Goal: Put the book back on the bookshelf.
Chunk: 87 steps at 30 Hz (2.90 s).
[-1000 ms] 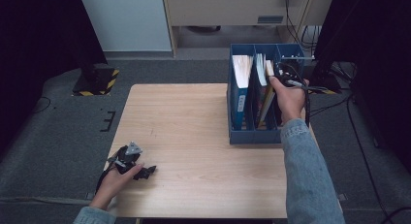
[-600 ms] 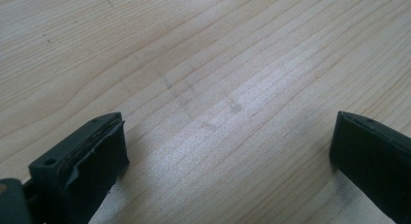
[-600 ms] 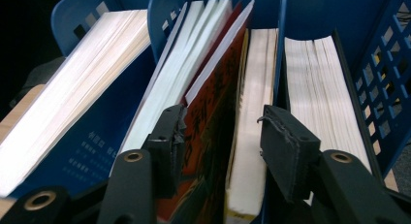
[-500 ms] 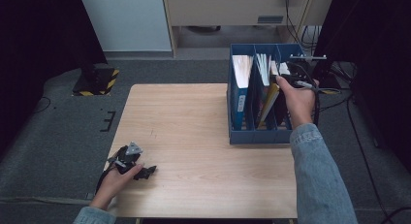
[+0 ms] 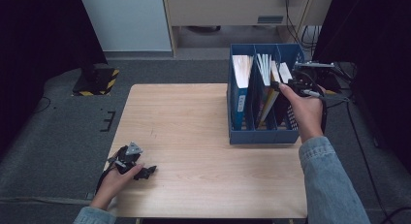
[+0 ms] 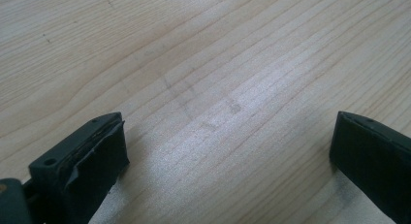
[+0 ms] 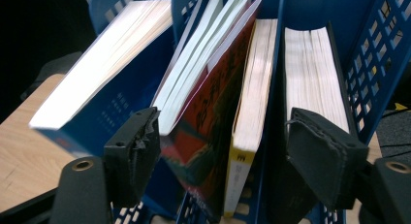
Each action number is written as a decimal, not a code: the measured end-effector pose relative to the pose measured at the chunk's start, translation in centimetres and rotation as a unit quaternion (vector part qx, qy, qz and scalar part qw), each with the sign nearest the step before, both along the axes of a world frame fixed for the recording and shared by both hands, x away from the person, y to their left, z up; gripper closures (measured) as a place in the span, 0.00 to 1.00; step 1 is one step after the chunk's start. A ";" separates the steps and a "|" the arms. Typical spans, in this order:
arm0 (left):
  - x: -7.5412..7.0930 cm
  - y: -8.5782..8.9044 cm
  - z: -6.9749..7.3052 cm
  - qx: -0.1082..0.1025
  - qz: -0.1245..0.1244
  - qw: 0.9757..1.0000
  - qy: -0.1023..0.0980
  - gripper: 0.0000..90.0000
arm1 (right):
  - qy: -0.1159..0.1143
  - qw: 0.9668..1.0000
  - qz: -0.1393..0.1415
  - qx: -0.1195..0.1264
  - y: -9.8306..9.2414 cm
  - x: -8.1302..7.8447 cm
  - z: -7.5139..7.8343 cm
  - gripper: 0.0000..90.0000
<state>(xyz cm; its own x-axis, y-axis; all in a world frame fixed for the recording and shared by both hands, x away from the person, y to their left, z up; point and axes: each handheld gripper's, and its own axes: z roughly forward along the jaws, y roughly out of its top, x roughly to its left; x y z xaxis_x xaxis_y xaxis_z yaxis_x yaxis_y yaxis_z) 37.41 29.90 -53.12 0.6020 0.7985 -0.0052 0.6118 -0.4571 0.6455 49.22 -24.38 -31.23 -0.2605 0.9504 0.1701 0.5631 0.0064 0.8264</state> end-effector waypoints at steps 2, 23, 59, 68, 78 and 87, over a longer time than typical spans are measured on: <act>0.0 0.0 0.0 0.000 0.000 1.000 0.000 0.00 | 0.003 1.000 0.008 -0.001 0.2 -0.5 -0.1 0.27; 0.0 0.0 0.0 0.002 -0.001 1.000 0.000 0.00 | -0.023 0.998 0.041 -0.045 2.2 -5.0 -3.2 0.04; 0.0 0.0 0.0 0.002 -0.003 1.000 -0.001 0.00 | 0.027 0.994 0.082 -0.064 6.3 -12.5 -13.8 0.06; -0.1 0.0 0.0 0.002 -0.003 1.000 0.000 0.00 | 0.060 0.989 0.109 -0.073 8.4 -13.5 -17.3 0.07; -0.1 0.0 0.0 0.002 -0.004 1.000 -0.001 0.00 | 0.074 0.982 0.152 -0.085 11.5 -13.6 -19.1 0.10; -0.1 0.0 0.0 0.002 -0.005 1.000 0.000 0.00 | 0.084 0.975 0.187 -0.089 16.1 -13.3 -20.5 0.11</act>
<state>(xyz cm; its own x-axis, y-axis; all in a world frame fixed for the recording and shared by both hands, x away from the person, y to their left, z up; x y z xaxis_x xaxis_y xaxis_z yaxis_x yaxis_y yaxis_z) 37.33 29.90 -53.11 0.6106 0.7919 -0.0019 0.6063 -0.4660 0.6444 35.91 -8.27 -51.70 -0.5767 0.8129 0.0812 0.6214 0.3720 0.6896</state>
